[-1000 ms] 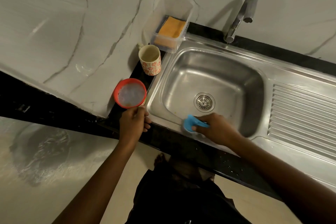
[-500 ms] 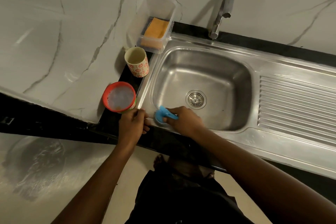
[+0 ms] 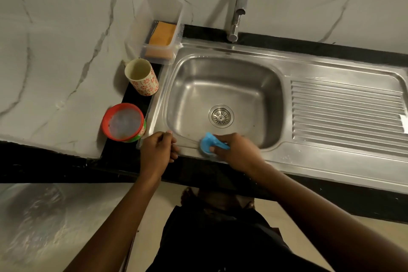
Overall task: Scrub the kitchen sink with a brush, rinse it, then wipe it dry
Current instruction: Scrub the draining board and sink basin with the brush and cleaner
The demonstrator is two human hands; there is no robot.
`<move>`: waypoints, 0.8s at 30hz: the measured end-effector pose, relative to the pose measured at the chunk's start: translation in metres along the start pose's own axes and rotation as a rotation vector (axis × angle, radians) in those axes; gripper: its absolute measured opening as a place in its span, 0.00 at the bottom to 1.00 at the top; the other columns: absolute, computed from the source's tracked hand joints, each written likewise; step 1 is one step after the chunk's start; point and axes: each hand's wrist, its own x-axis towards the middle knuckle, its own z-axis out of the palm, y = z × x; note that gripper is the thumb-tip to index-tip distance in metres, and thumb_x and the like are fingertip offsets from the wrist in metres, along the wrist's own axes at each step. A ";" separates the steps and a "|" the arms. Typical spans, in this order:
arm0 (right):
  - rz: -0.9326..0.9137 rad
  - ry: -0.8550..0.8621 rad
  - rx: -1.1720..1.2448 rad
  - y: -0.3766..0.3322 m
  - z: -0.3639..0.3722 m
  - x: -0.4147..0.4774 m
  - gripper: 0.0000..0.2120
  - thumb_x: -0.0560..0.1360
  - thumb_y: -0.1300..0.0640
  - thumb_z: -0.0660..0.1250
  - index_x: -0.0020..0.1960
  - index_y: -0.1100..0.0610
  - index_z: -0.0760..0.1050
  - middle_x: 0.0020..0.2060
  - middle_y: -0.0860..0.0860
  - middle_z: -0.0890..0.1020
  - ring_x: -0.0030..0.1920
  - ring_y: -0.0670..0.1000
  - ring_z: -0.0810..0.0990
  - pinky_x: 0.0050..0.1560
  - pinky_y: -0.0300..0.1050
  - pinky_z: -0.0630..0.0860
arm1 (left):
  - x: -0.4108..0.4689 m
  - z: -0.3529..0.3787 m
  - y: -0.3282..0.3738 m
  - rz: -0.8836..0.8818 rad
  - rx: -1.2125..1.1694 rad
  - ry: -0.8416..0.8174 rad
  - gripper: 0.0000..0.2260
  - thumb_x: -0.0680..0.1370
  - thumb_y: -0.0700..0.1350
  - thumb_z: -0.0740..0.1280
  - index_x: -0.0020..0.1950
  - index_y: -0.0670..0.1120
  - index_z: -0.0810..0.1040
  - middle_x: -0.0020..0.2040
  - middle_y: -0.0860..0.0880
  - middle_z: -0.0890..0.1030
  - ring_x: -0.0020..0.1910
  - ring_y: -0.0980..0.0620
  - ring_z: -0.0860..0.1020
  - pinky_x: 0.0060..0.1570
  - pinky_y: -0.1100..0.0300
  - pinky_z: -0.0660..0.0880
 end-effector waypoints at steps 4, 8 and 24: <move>-0.042 0.020 -0.061 -0.022 0.011 0.000 0.26 0.79 0.35 0.66 0.76 0.36 0.70 0.59 0.46 0.84 0.55 0.51 0.82 0.55 0.52 0.80 | -0.002 0.002 0.003 0.015 0.035 0.006 0.13 0.85 0.46 0.64 0.45 0.40 0.81 0.32 0.47 0.83 0.30 0.51 0.80 0.33 0.56 0.77; -0.019 0.022 -0.130 0.024 -0.014 -0.026 0.27 0.80 0.36 0.66 0.77 0.37 0.67 0.59 0.45 0.84 0.51 0.47 0.82 0.56 0.51 0.82 | -0.001 0.003 0.004 0.010 0.024 -0.008 0.13 0.84 0.45 0.64 0.44 0.40 0.80 0.32 0.46 0.83 0.30 0.50 0.79 0.34 0.55 0.77; -0.130 0.099 -0.174 -0.005 0.011 -0.040 0.26 0.84 0.40 0.62 0.80 0.36 0.61 0.64 0.50 0.82 0.58 0.54 0.82 0.55 0.48 0.77 | 0.004 0.025 0.011 0.065 0.080 -0.047 0.14 0.85 0.48 0.64 0.44 0.43 0.81 0.34 0.45 0.83 0.30 0.50 0.79 0.34 0.55 0.77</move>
